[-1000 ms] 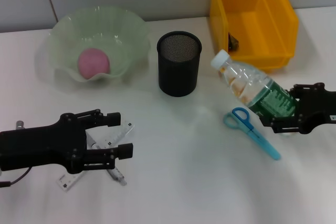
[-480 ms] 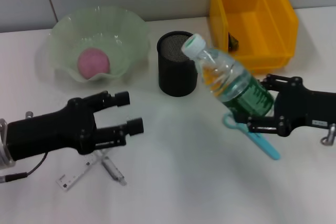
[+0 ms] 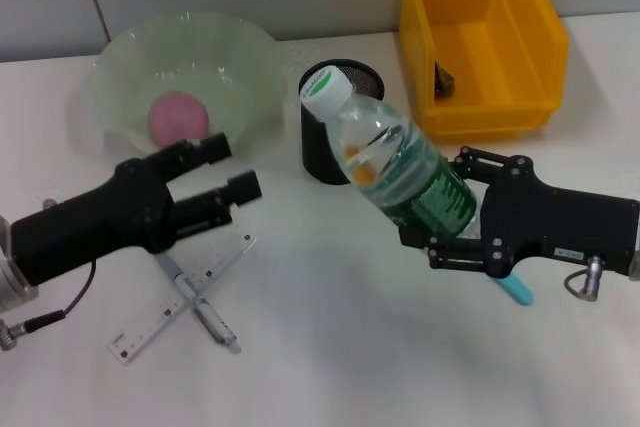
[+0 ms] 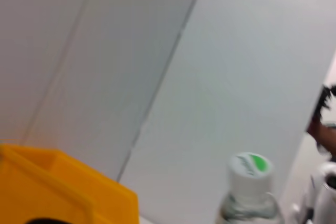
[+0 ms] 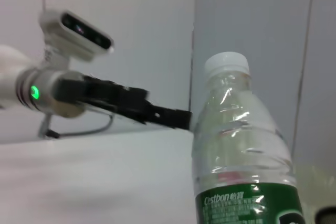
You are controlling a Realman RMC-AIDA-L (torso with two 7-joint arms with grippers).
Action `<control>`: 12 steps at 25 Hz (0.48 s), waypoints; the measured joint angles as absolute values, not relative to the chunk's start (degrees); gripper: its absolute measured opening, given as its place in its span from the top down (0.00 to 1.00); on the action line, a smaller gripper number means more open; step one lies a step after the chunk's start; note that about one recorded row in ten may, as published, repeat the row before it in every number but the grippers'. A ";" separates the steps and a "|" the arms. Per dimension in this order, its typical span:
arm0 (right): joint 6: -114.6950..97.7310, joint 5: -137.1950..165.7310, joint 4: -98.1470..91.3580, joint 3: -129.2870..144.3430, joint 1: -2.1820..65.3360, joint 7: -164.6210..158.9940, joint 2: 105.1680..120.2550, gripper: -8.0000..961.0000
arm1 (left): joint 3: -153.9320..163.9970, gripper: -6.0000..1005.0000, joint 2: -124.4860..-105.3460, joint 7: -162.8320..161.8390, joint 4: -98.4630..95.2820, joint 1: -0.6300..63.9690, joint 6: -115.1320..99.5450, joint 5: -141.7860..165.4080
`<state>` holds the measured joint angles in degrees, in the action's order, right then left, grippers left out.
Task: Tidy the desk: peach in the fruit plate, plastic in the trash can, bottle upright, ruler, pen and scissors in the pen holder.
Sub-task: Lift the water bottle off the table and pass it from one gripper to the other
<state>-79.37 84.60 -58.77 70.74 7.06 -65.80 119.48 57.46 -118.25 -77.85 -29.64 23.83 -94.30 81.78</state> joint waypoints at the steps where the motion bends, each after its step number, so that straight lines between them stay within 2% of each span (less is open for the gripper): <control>1: -79.73 83.84 -58.05 70.97 7.22 -64.94 119.49 0.19 | 57.19 0.16 -118.25 -77.44 -28.81 23.86 -94.19 80.99; 12: -80.83 78.48 -51.66 73.78 9.83 -59.30 119.57 0.19 | 56.76 0.16 -118.63 -75.03 -22.75 25.36 -96.69 77.00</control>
<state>-80.83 78.48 -51.66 73.79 9.83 -59.30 119.57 56.76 -118.63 -75.03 -22.75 25.36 -96.69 77.00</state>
